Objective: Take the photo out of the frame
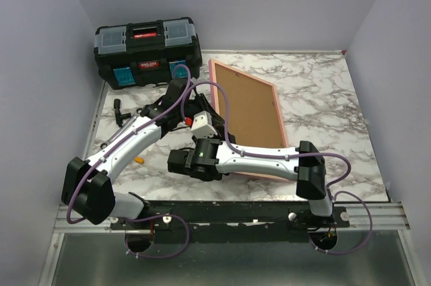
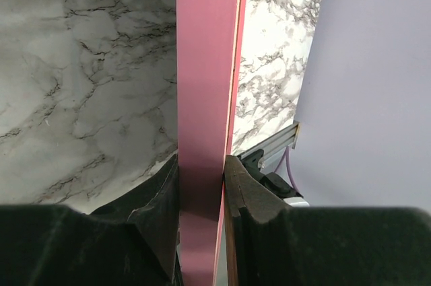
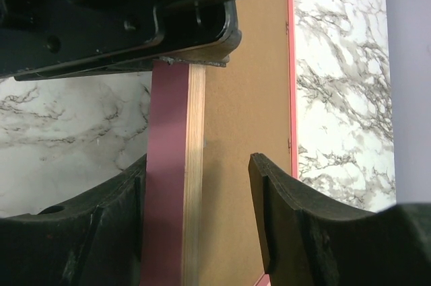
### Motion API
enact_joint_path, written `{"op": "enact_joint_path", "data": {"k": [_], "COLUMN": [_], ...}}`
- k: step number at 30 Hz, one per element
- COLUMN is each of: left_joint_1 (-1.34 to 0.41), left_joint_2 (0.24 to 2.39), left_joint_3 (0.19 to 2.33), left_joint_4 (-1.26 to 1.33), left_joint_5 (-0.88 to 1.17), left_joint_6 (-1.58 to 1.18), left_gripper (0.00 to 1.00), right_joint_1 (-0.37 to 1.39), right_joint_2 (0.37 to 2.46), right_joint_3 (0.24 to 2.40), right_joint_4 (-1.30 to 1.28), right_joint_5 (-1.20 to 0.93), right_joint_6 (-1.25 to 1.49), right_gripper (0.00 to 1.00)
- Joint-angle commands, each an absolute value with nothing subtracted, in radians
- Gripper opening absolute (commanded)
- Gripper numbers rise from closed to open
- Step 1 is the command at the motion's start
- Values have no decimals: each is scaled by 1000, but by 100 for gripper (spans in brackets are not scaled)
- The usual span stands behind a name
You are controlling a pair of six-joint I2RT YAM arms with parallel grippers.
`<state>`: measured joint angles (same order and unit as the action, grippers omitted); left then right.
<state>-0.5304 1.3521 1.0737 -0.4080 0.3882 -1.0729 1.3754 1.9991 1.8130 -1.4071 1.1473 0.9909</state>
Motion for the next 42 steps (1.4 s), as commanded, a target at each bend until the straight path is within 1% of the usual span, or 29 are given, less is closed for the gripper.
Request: {"op": "enact_joint_path", "data": {"k": [1,3,4,5,6,7,8,9,12,17,19,21,24,29,30,34,37,41,42], "left_joint_1": [-525,-526,-526,-526,-526,-526,-526,-525,-525,-519,-507,-500,-494,-478,-475,-464,-460,-458,-457], "left_joint_2": [1326,1333,1336,1336,1334,1333,1332,1331,1340,1349,1365,1381,1417,1488,1499,1517,1530,1550,1557], "left_joint_3": [1124,1113,1108,1102,1095,1090,1086,1086,1102,1141,1178,1205,1261,1352,1365,1383,1409,1453,1467], "left_joint_4": [-303,-286,-284,-284,-284,-285,-288,-292,-320,-340,-370,-379,-405,-455,-470,-479,-488,-506,-515], "left_joint_5": [367,374,372,368,362,354,347,343,337,325,321,327,339,363,361,367,379,386,391], "left_joint_6": [-1117,-1116,-1115,-1115,-1115,-1114,-1114,-1114,-1123,-1129,-1120,-1116,-1093,-1037,-1029,-1034,-1041,-1033,-1028], "left_gripper": [0,0,0,0,0,0,0,0,0,0,0,0,0,0,0,0,0,0,0], "right_joint_1": [1379,1380,1380,1379,1380,1379,1378,1379,1378,1380,1382,1382,1395,1402,1405,1406,1422,1458,1467], "right_joint_2": [1914,1851,1805,1765,1716,1683,1651,1637,1674,1817,1821,1792,1706,1494,1462,1426,1435,1392,1379], "right_joint_3": [1800,1739,1694,1652,1603,1565,1534,1525,1597,1806,1813,1755,1590,1317,1297,1247,1196,1010,958], "right_joint_4": [-1281,-1112,-1029,-925,-845,-762,-716,-689,-779,-1159,-1193,-1117,-885,-463,-437,-389,-357,-63,46], "right_joint_5": [1173,1105,1065,1011,969,925,888,870,886,987,1014,1013,1016,880,864,926,1021,1047,1050], "right_joint_6": [946,849,802,739,694,654,633,622,672,903,922,830,628,251,224,167,151,-110,-196], "right_gripper": [2,16,31,50,70,83,88,91,93,94,94,94,96,100,100,100,100,97,97]}}
